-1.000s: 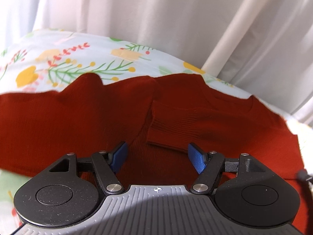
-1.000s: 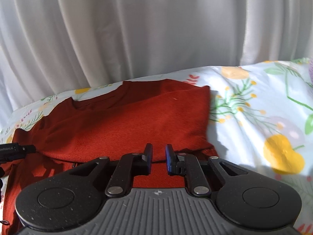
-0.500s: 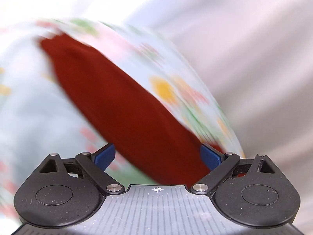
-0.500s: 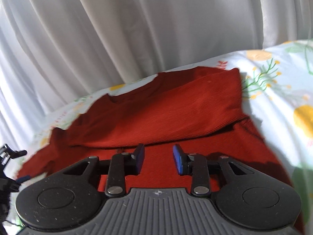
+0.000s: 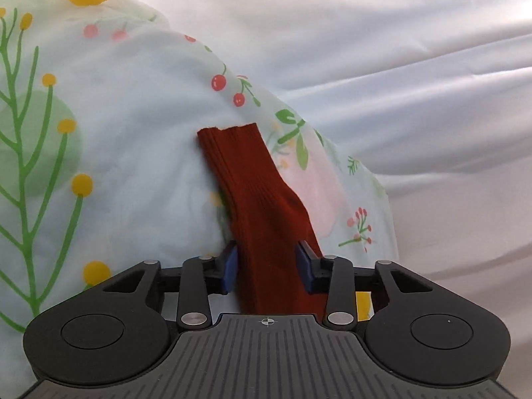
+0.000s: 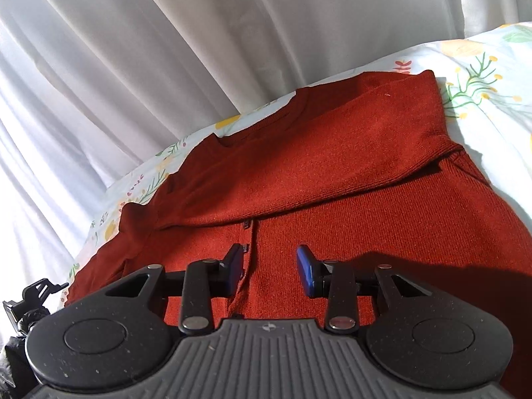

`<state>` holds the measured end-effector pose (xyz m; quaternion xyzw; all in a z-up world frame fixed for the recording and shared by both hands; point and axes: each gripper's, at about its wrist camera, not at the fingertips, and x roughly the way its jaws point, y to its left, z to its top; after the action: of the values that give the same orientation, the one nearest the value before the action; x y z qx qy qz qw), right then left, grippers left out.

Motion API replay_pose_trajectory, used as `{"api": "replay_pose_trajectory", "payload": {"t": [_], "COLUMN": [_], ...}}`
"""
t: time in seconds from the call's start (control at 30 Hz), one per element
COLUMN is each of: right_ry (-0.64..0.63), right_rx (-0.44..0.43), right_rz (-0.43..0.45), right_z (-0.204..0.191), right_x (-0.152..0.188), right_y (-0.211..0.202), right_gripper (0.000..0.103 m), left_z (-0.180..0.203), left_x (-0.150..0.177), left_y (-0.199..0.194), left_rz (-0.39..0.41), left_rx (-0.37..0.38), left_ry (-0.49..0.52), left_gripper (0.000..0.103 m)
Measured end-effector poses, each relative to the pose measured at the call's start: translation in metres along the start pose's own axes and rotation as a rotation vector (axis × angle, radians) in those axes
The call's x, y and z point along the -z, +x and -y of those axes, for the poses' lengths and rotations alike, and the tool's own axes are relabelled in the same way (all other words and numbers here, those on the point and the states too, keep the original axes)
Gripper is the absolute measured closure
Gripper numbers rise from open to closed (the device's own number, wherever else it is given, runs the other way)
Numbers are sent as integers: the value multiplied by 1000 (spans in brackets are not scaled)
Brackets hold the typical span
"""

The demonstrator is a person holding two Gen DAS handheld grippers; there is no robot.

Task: Fold small clothes
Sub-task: 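Grasp the other sleeve cuff with the left gripper and lift it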

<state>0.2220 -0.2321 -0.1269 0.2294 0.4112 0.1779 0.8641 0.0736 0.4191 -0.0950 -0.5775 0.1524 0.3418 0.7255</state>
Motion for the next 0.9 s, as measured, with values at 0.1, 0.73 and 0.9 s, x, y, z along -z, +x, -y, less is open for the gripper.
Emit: {"api": "replay_pose_trajectory", "payload": {"t": [0.1,0.73,0.9], "right_ry": [-2,24,32], "right_rx": [-4,-34,-52], "right_rz": [1,52,58], "right_z": [-3,1,5], "right_x": [-1,-5,-9], "right_y": [1,-9,-10], "right_gripper": [68,68,68], "left_z": [-6,176,193], "left_x": [-6,175,313], "left_y": [8,-73,-68], "left_rz": [-9,-209,-358], "left_rx": [-24,587,575], "left_ry": [-33,800,1158], "left_gripper": [92,94,77]}}
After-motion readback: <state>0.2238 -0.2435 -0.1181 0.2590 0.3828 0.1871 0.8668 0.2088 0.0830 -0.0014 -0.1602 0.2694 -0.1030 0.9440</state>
